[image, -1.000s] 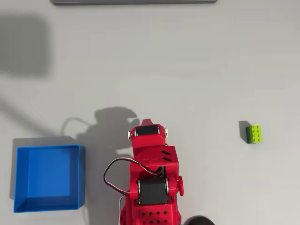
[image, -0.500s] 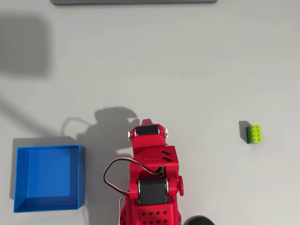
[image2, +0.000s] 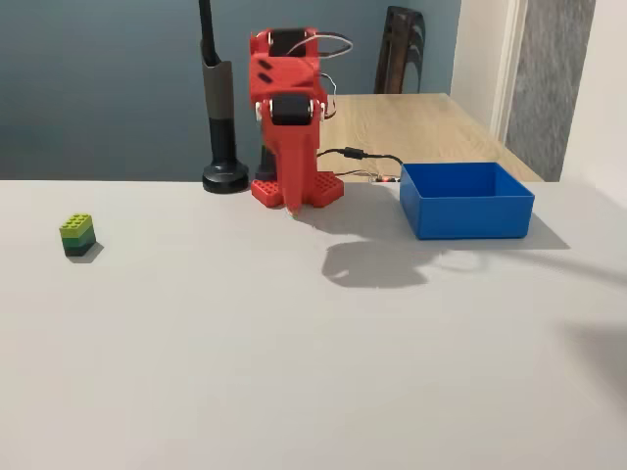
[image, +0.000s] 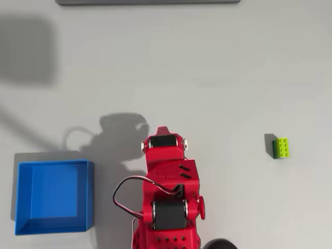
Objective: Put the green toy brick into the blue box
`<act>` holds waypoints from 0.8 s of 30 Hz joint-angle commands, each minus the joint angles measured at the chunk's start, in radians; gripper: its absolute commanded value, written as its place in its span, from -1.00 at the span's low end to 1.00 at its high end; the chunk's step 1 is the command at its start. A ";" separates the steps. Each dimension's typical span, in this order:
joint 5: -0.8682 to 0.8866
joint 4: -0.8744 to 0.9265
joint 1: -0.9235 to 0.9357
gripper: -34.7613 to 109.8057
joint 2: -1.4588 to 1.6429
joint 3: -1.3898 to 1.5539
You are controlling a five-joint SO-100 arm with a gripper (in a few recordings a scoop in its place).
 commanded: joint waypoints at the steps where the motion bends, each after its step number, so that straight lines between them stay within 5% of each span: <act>1: 0.034 0.000 0.005 -0.52 -0.064 -0.150; 24: 0.146 0.110 0.380 -0.50 -0.792 -0.663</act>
